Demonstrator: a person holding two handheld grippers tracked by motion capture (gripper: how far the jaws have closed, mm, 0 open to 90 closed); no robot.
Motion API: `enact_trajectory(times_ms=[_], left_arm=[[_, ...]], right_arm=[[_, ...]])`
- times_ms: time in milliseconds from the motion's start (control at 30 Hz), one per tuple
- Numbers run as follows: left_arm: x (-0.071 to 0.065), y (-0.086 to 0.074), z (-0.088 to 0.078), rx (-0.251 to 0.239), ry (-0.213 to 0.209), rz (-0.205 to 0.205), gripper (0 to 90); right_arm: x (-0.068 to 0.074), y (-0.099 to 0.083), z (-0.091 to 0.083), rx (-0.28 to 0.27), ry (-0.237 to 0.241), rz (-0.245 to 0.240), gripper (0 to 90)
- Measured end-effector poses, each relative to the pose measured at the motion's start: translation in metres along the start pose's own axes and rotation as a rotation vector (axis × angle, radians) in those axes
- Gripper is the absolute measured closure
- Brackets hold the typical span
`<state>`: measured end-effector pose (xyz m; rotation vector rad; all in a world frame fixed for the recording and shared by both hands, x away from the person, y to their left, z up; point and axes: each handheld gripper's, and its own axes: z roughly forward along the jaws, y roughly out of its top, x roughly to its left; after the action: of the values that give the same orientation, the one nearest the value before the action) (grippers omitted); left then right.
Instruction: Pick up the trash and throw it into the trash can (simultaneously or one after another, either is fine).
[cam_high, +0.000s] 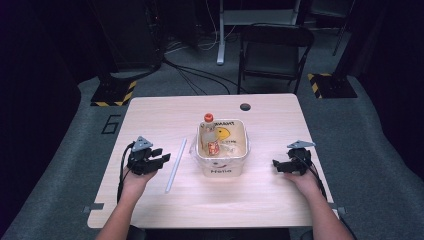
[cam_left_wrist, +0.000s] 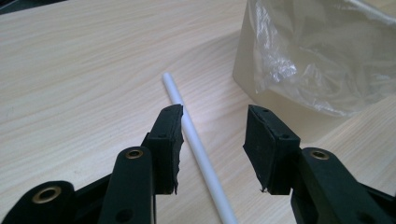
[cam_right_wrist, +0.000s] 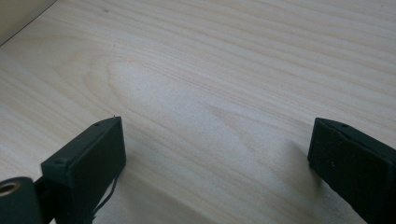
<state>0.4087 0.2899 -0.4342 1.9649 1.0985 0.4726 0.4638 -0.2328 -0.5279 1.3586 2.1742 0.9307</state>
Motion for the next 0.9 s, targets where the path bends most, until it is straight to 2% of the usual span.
enact_trajectory(times_ms=[133,567,667,900], left_arm=[[0.000,-0.008,0.002,-0.003,-0.006,-0.025,56.2],[0.003,-0.028,0.011,0.009,0.009,-0.054,58.0],[0.002,-0.035,0.016,0.018,0.004,-0.075,58.4],[-0.002,-0.042,0.029,0.050,0.005,-0.073,61.2]], right_arm=[[0.000,0.000,0.000,0.000,0.000,0.001,3.3],[0.000,0.000,0.000,0.001,0.000,0.001,3.3],[0.000,0.000,0.000,0.001,0.000,0.001,3.3],[0.000,0.000,0.000,0.001,0.000,0.001,3.3]])
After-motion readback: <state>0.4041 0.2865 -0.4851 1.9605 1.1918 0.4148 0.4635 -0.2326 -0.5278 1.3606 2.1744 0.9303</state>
